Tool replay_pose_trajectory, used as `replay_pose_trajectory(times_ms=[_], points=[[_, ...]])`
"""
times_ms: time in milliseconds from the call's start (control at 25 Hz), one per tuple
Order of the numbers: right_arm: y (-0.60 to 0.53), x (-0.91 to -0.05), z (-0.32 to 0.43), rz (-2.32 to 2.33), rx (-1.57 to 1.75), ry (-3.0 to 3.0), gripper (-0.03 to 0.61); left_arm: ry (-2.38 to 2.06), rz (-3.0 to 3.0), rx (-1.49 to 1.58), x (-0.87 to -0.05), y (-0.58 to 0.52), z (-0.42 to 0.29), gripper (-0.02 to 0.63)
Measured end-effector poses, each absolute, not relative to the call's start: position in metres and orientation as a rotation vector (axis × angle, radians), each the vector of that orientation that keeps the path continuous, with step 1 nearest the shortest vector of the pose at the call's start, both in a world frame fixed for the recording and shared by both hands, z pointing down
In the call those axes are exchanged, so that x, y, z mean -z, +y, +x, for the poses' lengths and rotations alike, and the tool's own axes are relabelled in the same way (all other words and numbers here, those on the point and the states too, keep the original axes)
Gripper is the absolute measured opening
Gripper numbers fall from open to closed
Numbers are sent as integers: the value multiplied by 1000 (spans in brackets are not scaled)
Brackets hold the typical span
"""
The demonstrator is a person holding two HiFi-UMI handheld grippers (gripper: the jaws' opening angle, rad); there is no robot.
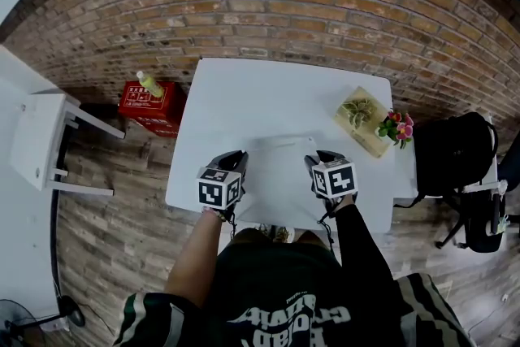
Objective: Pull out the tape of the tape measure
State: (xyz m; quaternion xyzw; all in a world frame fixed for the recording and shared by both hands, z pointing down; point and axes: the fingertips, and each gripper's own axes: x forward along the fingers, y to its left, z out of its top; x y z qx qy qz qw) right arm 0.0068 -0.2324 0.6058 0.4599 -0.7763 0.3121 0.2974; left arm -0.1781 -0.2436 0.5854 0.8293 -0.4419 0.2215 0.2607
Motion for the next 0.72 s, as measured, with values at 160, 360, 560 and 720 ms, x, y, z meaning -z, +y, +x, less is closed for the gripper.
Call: replay_pose_trajectory(times_ms=[160,360,560,720], points=[[-234,-606,15,1220,-842,-2083,149,-1219,2244,-596,-583,-245,-179,40],[-237,-604,16,1204,-834,-2095,149,-1238,2233,-581,-580,-250,-179,40],[-237,-603,19,1195,-831,-2103,149,-1244,2235,-582,-577,-254,-179,40],[-238,-601,30,1230,-838,-2085,149,-1277,2220,-579,-574,-257,-185,40]])
